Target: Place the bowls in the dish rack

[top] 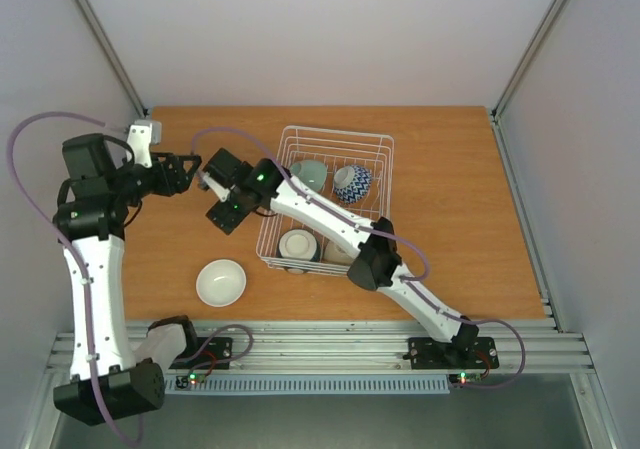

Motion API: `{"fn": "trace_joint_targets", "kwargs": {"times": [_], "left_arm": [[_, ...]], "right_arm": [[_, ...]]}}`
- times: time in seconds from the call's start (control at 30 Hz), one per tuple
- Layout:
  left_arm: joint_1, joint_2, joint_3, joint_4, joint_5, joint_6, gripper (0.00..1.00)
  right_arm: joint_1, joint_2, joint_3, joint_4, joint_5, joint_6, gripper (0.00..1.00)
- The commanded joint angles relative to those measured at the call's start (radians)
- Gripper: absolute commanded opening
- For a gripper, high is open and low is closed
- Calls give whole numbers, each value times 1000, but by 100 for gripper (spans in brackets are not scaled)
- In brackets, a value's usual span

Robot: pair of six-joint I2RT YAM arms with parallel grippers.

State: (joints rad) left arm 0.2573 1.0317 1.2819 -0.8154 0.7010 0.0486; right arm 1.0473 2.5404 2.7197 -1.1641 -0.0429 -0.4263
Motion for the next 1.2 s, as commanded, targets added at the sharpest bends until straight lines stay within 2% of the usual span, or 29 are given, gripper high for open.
{"fn": "trace_joint_targets", "kwargs": {"times": [0.0, 0.07, 0.2, 0.3, 0.6, 0.83, 0.9, 1.07, 1.17], "left_arm": [[2, -53, 18, 13, -196, 65, 75], [42, -50, 13, 48, -280, 72, 75], [166, 26, 31, 97, -246, 30, 76], [207, 95, 34, 136, -230, -1, 76], [233, 183, 26, 223, -278, -31, 76], [307, 166, -5, 243, -207, -77, 76], [314, 151, -18, 243, -202, -71, 76], [325, 129, -28, 229, -186, -57, 77], [325, 120, -37, 229, -168, -58, 77]], "right_arm": [[-49, -39, -14, -38, -17, 12, 82], [-49, -66, -62, -34, -7, 9, 82], [-39, -168, -277, 45, -27, 11, 79], [4, -240, -428, 100, 4, 4, 78], [98, -284, -558, 138, 23, 31, 78], [99, -230, -605, 182, -6, 50, 78], [99, -211, -590, 188, -28, 56, 74], [101, -174, -561, 190, -83, 70, 54], [110, -145, -543, 178, -80, 68, 51]]}}
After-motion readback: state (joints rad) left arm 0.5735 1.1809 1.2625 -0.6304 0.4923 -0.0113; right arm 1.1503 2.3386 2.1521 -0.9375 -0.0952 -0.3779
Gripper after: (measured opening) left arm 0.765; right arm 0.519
